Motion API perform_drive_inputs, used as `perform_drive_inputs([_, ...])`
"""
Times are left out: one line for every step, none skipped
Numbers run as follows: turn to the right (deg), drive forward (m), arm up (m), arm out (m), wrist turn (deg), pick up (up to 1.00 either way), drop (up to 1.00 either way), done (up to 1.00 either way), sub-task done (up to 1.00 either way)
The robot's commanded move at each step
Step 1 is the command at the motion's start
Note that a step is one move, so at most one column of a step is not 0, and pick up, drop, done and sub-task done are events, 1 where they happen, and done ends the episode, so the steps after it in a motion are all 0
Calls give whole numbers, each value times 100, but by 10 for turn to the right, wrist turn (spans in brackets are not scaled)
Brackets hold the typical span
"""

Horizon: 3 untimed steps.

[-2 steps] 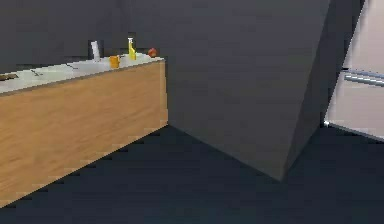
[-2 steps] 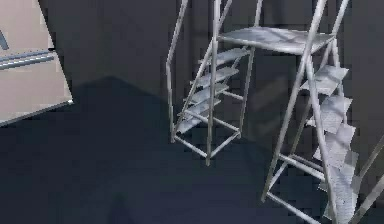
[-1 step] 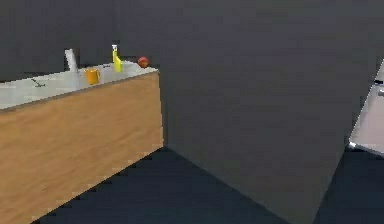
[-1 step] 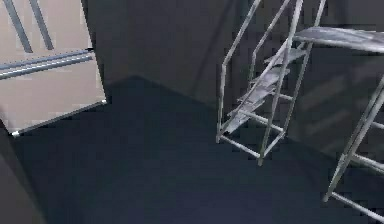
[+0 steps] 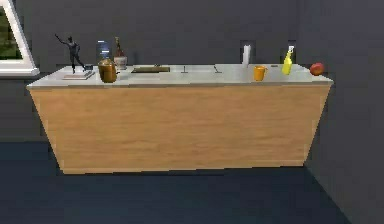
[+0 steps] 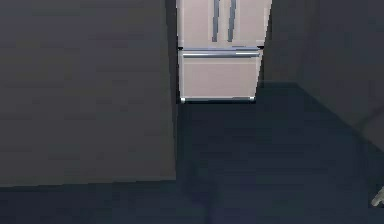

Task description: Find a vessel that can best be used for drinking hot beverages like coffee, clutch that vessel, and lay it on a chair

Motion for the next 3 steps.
perform_drive_inputs([-90,0,0,0,0,0,0,0,0])
perform_drive_inputs([0,100,0,0,0,0,0,0,0])
perform_drive_inputs([-300,0,0,0,0,0,0,0,0])
